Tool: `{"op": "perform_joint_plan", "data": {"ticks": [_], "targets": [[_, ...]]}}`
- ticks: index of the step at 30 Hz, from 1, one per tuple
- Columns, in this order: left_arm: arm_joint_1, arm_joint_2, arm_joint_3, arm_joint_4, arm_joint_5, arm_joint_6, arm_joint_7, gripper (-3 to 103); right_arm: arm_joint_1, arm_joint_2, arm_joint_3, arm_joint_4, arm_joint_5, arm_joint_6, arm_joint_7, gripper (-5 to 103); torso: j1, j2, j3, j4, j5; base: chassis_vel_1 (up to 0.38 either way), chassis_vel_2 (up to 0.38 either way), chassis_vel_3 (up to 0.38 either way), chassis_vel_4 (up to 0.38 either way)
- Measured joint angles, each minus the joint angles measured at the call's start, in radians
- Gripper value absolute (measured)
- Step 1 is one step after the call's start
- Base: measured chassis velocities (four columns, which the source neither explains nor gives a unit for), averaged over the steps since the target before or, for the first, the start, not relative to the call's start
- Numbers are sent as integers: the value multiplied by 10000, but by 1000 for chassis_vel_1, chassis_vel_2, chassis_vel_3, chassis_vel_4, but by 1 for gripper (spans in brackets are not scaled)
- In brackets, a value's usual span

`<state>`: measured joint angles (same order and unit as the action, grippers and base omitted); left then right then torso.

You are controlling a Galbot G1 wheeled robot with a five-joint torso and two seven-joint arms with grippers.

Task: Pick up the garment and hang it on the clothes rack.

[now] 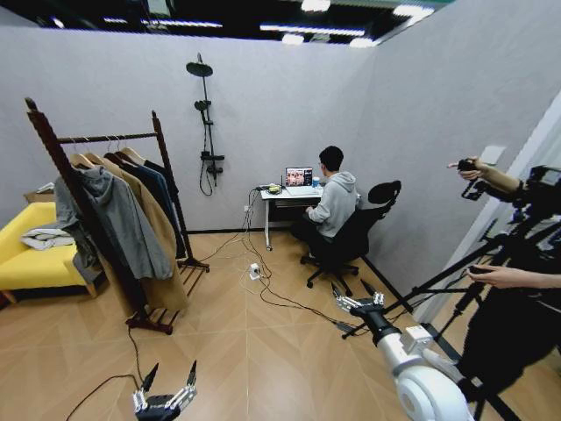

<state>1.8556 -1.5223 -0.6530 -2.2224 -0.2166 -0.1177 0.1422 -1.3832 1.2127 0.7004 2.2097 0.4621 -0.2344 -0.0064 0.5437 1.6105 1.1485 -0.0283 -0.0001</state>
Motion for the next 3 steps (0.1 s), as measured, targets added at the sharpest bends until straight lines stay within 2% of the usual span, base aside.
{"op": "perform_joint_plan", "data": {"ticks": [3], "targets": [[0,0,0,0,0,0,0,100,-23,164,123,19,4,-147,-30,100,0,0,0,1,1,0,0,0,0]]}}
